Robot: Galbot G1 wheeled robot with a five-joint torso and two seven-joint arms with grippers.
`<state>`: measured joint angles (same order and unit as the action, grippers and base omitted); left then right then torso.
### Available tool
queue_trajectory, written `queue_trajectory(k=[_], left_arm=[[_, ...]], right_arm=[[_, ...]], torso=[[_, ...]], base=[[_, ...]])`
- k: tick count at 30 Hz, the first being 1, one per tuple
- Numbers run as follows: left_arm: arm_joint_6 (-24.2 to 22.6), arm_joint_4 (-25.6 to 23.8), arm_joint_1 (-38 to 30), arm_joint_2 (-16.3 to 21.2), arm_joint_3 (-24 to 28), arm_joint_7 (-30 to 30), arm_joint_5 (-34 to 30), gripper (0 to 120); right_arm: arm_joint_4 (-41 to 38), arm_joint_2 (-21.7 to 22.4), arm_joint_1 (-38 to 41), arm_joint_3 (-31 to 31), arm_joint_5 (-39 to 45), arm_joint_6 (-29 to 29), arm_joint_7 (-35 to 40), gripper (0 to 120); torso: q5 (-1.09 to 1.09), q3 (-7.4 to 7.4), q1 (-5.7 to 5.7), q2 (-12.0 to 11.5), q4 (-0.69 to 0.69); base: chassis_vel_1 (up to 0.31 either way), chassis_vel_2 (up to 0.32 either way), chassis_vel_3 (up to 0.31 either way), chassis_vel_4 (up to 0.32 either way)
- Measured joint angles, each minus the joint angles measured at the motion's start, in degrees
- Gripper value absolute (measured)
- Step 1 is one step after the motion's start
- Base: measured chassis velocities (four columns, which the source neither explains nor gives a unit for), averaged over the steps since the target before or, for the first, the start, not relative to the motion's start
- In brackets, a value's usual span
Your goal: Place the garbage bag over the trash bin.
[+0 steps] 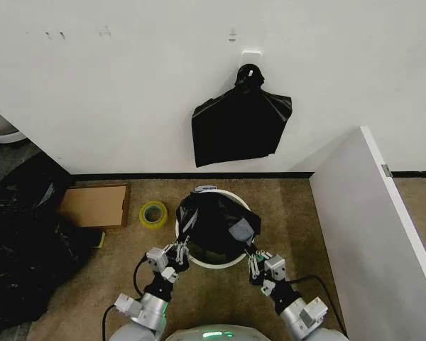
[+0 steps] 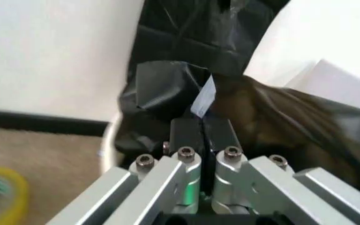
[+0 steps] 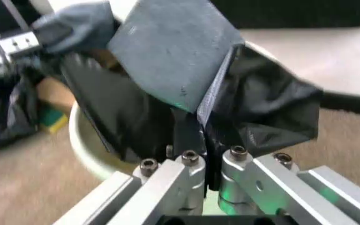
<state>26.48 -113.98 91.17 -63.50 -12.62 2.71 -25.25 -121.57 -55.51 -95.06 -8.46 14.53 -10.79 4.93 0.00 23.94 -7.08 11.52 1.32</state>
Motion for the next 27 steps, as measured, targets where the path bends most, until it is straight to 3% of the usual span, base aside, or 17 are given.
queue_trajectory(k=[6,11,13,18,27], left_arm=[[3.16,-0.55,3.51,0.45,-0.90,-3.54,11.07,0],[4.63,-0.32,5.41,0.32,-1.07,-9.07,17.97,0],[4.77,-0.26,5.74,0.30,-1.07,-9.98,18.58,0],[6.57,0.73,9.15,-0.64,-1.18,-18.74,22.82,0],[6.91,4.94,8.00,-2.98,-1.22,-21.85,21.39,0]], right_arm=[[0.70,1.15,-2.98,-0.08,-1.59,-0.10,3.31,0],[2.02,-0.48,-3.13,-0.04,-2.04,-0.46,4.35,0],[2.21,-0.65,-3.05,0.02,-2.15,-0.50,4.36,0],[4.66,-2.08,-2.24,0.58,-4.13,-1.96,4.08,0],[8.47,-4.08,1.07,0.96,-5.38,-3.64,3.37,0]], torso=[[0.00,0.00,0.00,0.00,-0.01],[-0.01,0.00,0.00,0.00,0.01],[0.00,0.00,0.00,0.00,0.00],[0.00,0.00,0.00,0.00,-0.01],[-0.01,0.00,0.00,0.00,-0.01]], base=[[0.000,0.000,0.000,0.000],[0.000,0.000,0.000,0.000],[0.000,0.000,0.000,0.000],[0.000,0.000,0.000,0.000],[0.000,0.000,0.000,0.000]])
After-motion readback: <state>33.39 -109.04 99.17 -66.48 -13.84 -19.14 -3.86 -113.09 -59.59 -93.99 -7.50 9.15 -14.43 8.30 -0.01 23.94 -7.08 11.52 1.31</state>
